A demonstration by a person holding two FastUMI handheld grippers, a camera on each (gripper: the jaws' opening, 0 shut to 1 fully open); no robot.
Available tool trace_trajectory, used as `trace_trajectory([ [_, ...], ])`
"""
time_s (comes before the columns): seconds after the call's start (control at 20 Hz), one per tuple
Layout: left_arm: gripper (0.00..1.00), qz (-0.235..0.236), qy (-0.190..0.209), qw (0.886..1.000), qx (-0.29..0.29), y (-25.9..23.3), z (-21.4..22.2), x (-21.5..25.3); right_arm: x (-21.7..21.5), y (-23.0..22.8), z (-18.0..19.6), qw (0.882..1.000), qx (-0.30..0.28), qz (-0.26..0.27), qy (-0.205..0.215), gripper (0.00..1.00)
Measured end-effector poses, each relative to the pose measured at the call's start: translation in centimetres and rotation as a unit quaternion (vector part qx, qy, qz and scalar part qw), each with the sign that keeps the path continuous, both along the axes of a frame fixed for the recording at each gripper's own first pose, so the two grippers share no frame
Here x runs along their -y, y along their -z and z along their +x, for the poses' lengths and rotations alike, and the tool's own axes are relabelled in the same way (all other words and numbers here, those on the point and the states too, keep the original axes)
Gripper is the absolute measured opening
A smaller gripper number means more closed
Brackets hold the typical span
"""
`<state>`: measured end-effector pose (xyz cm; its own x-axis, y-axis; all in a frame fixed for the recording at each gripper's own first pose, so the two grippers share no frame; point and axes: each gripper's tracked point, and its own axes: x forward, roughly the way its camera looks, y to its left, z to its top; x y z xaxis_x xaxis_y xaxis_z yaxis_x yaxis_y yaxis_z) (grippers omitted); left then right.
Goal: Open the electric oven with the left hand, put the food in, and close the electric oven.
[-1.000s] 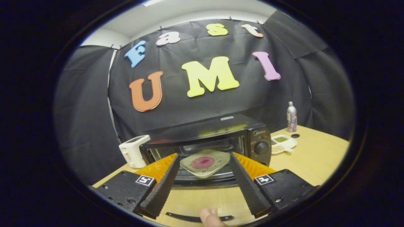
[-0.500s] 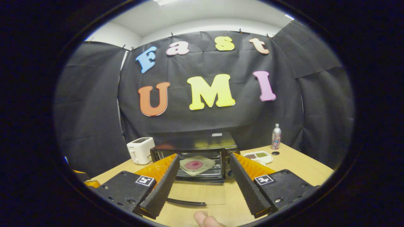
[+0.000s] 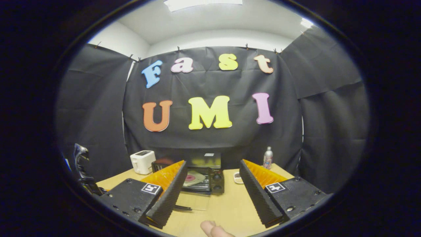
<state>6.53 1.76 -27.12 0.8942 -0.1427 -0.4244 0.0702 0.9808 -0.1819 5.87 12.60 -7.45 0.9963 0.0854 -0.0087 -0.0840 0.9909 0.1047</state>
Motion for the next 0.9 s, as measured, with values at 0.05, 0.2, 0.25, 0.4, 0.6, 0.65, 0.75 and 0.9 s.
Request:
trace_trajectory([
  [0.05,0.95,-0.005,0.009,1.0,-0.008,0.8,0.4,1.1,1.0,-0.6,-0.7,1.0,0.004,-0.002,0.007,0.96],
  [0.2,0.95,-0.01,0.026,0.999,-0.026,3.2,1.8,3.6,3.0,-1.5,-2.4,1.0,0.008,0.006,0.012,0.96],
  [0.25,0.95,-0.012,0.031,0.999,-0.029,3.9,2.3,4.3,3.5,-1.8,-3.1,1.0,0.011,0.006,0.013,0.96],
  [0.4,0.95,-0.016,0.044,0.998,-0.032,5.0,3.5,6.1,5.4,-2.4,-5.0,0.999,0.021,0.001,0.026,0.96],
  [0.6,0.95,0.001,0.055,0.998,-0.035,6.2,3.9,7.3,6.6,-2.6,-6.8,0.999,0.027,0.012,0.033,0.95],
  [0.65,0.96,0.012,0.058,0.998,-0.034,6.5,3.9,7.4,6.7,-2.4,-6.9,0.999,0.026,0.01,0.034,0.95],
  [0.75,0.95,0.02,0.062,0.997,-0.037,7.3,4.0,7.6,6.4,-2.2,-7.1,0.999,0.024,0.012,0.026,0.96],
  [0.9,0.95,0.014,0.061,0.997,-0.04,8.1,4.4,8.0,5.6,-1.5,-6.7,0.999,0.012,0.031,0.005,0.95],
])
